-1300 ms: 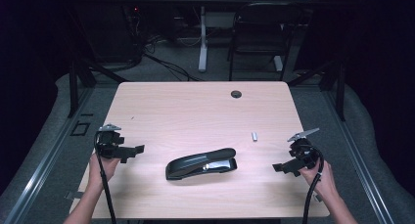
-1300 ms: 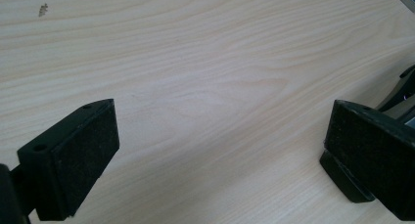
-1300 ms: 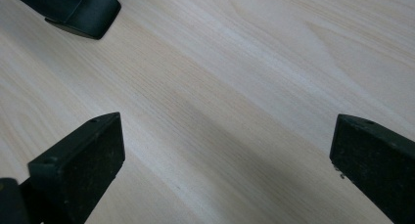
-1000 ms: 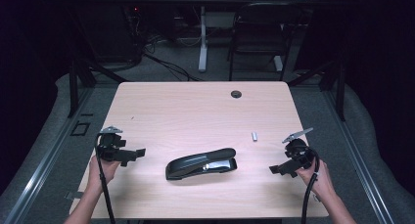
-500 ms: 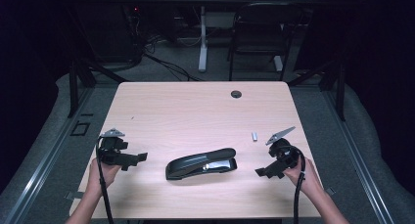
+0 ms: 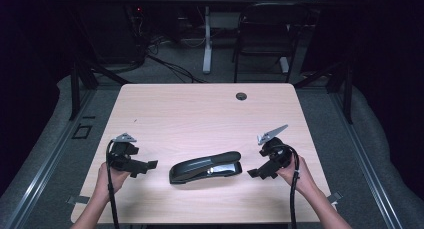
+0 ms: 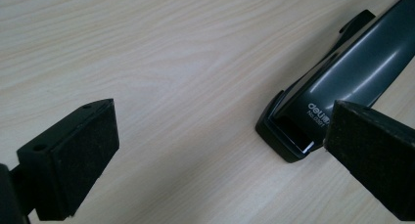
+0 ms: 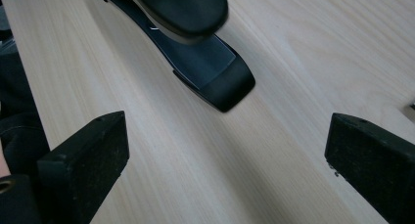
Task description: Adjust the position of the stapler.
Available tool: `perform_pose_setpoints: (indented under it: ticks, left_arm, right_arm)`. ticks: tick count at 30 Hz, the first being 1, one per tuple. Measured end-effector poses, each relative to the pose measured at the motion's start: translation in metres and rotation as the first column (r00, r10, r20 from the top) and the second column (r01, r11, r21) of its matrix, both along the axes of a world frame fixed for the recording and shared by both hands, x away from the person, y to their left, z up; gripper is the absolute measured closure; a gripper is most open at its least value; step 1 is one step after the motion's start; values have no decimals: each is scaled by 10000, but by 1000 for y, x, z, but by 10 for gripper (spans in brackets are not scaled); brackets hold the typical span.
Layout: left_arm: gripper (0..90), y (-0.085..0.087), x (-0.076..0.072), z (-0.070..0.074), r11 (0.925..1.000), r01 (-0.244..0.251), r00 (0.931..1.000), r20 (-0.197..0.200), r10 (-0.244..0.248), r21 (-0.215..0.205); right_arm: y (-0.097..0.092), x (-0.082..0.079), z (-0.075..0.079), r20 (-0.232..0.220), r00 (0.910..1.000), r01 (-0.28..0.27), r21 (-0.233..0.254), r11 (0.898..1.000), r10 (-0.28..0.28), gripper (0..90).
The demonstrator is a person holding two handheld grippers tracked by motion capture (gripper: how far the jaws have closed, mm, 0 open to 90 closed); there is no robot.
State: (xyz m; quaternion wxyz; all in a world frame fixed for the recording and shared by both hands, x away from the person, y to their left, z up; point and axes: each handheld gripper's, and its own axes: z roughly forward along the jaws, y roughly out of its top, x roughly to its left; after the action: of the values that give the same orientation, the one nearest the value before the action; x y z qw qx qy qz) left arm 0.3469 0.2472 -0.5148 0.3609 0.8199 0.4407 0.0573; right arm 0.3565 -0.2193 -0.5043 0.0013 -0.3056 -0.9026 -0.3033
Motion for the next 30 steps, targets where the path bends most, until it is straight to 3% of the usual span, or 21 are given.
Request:
perform_pose_setpoints:
  ticks: [4, 9, 17, 23, 28, 30]
  left_arm:
    - [0, -8, -1, -3, 9982, 579, 9983, -49, -578, 151]
    - [0, -18, -2, -6, 9951, 929, 9957, -33, -929, 346]
    - [0, -27, -4, -8, 9886, 1479, 9890, -60, -1478, 272]
    - [0, -41, -7, -13, 9765, 2089, 9779, -106, -2086, 527]
    - [0, -52, -9, -16, 9661, 2469, 9690, -137, -2466, 750]
    - [0, -56, -9, -18, 9632, 2597, 9656, -331, -2580, 689]
  right_arm:
    - [10, 0, 2, 3, 9998, -182, 76, 9998, 182, 24]
    - [21, 2, 4, -55, 9980, -625, 226, 9978, 626, 1]
    - [35, 4, 6, 57, 9961, -883, 267, 9957, 882, 11]
    - [46, 6, 9, 84, 9944, -1058, 310, 9939, 1056, 33]
    - [53, 7, 9, 175, 9931, -1162, 174, 9931, 1159, 140]
    - [54, 7, 8, 170, 9937, -1111, 89, 9938, 1109, 173]
